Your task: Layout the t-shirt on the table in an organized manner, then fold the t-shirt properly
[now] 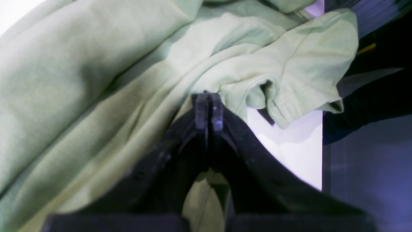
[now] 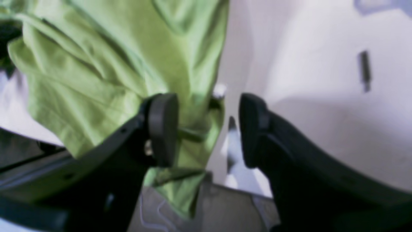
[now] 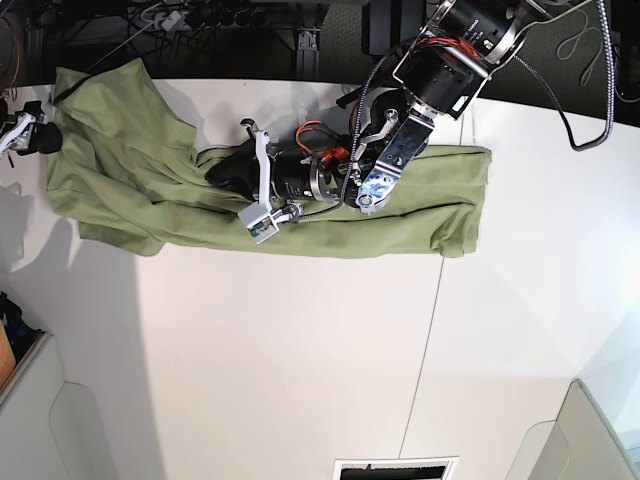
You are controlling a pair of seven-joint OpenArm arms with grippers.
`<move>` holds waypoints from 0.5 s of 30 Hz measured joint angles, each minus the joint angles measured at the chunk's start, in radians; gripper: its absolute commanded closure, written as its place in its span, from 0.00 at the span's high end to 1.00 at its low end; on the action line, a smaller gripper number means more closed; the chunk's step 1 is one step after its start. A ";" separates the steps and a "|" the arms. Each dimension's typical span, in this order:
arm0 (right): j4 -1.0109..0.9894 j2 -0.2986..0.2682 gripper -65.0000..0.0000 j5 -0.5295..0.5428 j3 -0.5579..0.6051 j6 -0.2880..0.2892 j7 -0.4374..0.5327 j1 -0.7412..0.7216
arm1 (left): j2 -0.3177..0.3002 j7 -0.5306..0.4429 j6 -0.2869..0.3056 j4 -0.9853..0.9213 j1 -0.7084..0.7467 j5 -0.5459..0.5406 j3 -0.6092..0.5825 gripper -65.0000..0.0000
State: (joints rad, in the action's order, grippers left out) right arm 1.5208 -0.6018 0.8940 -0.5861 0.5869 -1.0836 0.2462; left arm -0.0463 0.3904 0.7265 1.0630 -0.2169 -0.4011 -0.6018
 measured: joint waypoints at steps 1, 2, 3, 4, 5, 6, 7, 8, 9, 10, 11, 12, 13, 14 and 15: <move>0.005 0.001 0.47 -0.001 -0.011 0.000 0.008 -0.003 | 0.000 0.000 0.000 0.000 0.000 0.000 0.000 0.01; 0.018 0.001 0.47 -0.001 -0.027 0.000 0.010 -0.003 | 0.000 0.000 -0.001 0.000 0.000 0.000 0.000 0.01; 0.038 0.000 0.47 0.002 -0.049 0.000 0.008 -0.003 | 0.000 0.000 -0.001 0.000 0.000 0.000 0.000 0.01; 0.064 0.000 0.47 0.008 -0.071 0.000 0.009 -0.005 | -0.001 0.000 -0.001 0.000 0.000 0.000 0.000 0.01; 0.091 -0.002 0.46 0.013 -0.093 0.000 0.008 -0.006 | -0.001 0.001 -0.001 0.000 0.000 0.000 0.000 0.01; 0.120 -0.004 0.42 0.015 -0.110 0.000 0.006 -0.007 | -0.001 0.000 -0.001 0.000 0.000 0.000 0.000 0.01; 0.149 -0.005 0.32 0.024 -0.126 0.000 -0.004 -0.008 | -0.002 0.000 -0.001 0.000 0.000 0.000 0.000 0.01; 0.178 -0.005 0.16 0.042 -0.141 -0.001 -0.023 -0.008 | -0.002 0.000 -0.001 0.000 0.000 0.000 0.001 0.01; 0.205 -0.005 0.00 0.053 -0.148 -0.003 -0.041 -0.008 | -0.003 0.000 -0.001 0.000 0.000 -0.001 0.003 0.01; 0.227 -0.005 0.00 0.060 -0.149 -0.002 -0.052 -0.006 | -0.003 0.001 -0.001 0.000 0.000 0.000 0.007 0.01; 0.241 -0.005 0.00 0.068 -0.149 -0.003 -0.051 0.002 | -0.003 0.001 -0.001 0.000 0.000 0.000 0.010 0.01; 0.249 -0.005 0.00 0.079 -0.147 -0.003 -0.050 0.014 | -0.003 0.001 -0.001 0.000 0.000 0.000 0.013 0.01; 0.249 -0.005 0.00 0.082 -0.143 -0.002 -0.049 0.028 | -0.003 0.001 0.000 0.000 0.000 0.000 0.014 0.01; 0.247 -0.005 0.00 0.076 -0.135 -0.003 -0.049 0.045 | -0.003 0.002 0.000 0.000 0.000 0.001 0.019 0.01; 0.246 -0.005 0.00 0.074 -0.126 -0.003 -0.050 0.068 | -0.003 0.001 -0.001 0.000 0.001 0.002 0.026 0.01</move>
State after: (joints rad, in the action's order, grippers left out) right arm 1.7672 -0.6064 0.9684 -0.7116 0.5842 -1.1336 0.3138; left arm -0.0494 0.3916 0.7258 1.0630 -0.2161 -0.3988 -0.5762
